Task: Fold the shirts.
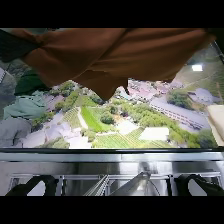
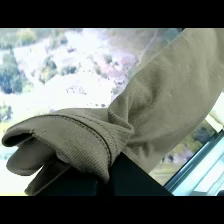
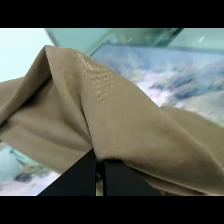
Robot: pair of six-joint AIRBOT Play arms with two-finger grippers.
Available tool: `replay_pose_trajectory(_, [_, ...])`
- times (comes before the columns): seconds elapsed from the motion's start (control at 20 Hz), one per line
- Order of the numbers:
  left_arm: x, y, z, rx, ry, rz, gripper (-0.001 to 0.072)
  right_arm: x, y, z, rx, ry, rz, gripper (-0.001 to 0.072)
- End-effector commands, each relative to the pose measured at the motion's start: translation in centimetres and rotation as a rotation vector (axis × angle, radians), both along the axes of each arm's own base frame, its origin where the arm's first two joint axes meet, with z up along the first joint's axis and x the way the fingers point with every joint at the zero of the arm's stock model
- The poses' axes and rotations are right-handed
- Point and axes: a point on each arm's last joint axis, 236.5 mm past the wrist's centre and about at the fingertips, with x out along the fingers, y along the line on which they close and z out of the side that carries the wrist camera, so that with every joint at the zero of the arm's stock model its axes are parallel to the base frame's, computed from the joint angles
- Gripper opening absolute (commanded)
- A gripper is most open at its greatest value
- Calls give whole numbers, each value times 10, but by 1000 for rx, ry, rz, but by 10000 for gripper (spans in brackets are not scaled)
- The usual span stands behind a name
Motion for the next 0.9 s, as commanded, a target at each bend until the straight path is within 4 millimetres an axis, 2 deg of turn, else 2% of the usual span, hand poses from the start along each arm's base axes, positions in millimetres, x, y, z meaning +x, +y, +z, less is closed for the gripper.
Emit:
replay_pose_trajectory(0.0, [-26, -5, 6, -10, 10, 12, 29, -14, -22, 6, -103, 22, -152, 21])
replay_pose_trajectory(0.15, [-16, -4, -61, -51, 208, 8, 29, 2, -24, -63, -106, 288, -83, 21])
replay_pose_trajectory(0.25, [-6, -1, -115, -78, 369, 10, 29, 13, -20, -114, -78, 459, -29, 21])
replay_pose_trajectory(0.45, [16, 4, -224, -114, 616, 13, 29, 36, -4, -251, 0, 824, 35, 21])
replay_pose_trajectory(0.6, [27, 8, -301, -124, 755, 8, 29, 44, 7, -355, 37, 1065, 33, 21])
replay_pose_trajectory(0.7, [34, 11, -336, -126, 807, 2, 29, 48, 11, -405, 42, 1148, 45, 21])
replay_pose_trajectory(0.75, [41, 13, -347, -121, 809, -2, 30, 56, 11, -425, 49, 1156, 27, 21])
replay_pose_trajectory(0.8, [52, 16, -355, -114, 798, 0, 32, 68, 8, -438, 67, 1143, -11, 21])
replay_pose_trajectory(0.85, [66, 19, -357, -111, 784, 11, 93, 80, 3, -443, 73, 1111, -38, 27])
